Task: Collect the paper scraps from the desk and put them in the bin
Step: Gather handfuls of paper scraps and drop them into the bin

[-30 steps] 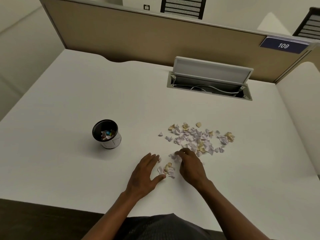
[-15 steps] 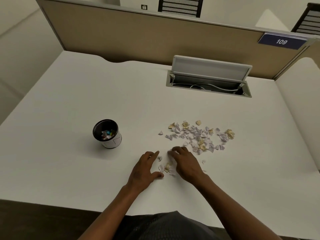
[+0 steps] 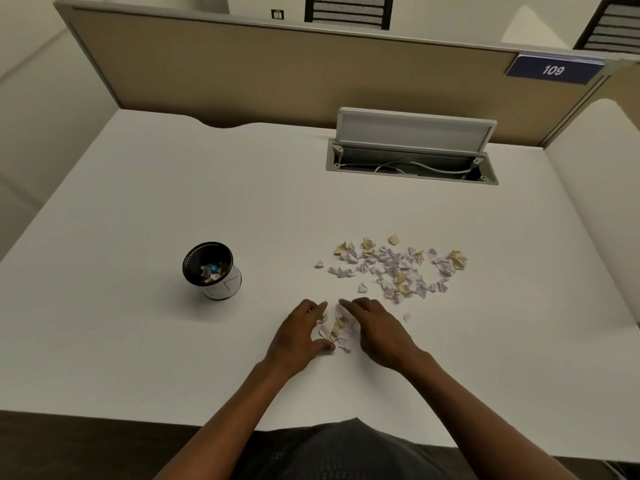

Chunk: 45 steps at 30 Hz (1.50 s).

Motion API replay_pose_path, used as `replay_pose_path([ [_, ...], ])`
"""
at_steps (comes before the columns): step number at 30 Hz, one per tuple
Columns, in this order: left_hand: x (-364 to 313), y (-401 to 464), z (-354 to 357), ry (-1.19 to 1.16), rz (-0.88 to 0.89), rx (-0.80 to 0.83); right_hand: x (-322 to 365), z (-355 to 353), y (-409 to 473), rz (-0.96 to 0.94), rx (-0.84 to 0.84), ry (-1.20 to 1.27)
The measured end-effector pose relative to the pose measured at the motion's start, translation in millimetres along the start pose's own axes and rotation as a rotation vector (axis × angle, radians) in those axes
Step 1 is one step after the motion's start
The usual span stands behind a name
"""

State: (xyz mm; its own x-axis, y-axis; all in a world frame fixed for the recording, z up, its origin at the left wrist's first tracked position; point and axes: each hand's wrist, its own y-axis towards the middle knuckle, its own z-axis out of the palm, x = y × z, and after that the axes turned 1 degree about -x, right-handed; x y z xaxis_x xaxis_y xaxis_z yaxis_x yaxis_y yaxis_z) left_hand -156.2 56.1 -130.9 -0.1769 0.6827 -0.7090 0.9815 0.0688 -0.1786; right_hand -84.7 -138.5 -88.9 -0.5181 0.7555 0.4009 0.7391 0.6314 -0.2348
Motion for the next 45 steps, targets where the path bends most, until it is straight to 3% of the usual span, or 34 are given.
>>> replay_pose_path([
  [4,3,-4,1,-0.002,-0.007,-0.021,-8,-5,-6,0.059,-0.152,0.131],
  [10,-8,1,-3,-0.012,-0.008,-0.009,-5,4,-2,0.070,0.053,-0.052],
  [20,-21,-3,0,-0.088,0.019,-0.089,12,12,12,0.074,-0.053,0.146],
  [25,-22,-4,2,-0.218,-0.050,-0.151,19,13,16,0.080,-0.128,0.303],
  [30,-23,-7,-2,-0.414,-0.176,-0.232,23,12,20,0.158,-0.145,0.474],
  [37,-26,-13,-36,-0.525,-0.206,-0.360,46,-15,38,0.132,-0.102,0.711],
  [45,-22,-21,-110,-0.698,-0.183,-0.599,110,-59,84,-0.052,-0.042,0.877],
])
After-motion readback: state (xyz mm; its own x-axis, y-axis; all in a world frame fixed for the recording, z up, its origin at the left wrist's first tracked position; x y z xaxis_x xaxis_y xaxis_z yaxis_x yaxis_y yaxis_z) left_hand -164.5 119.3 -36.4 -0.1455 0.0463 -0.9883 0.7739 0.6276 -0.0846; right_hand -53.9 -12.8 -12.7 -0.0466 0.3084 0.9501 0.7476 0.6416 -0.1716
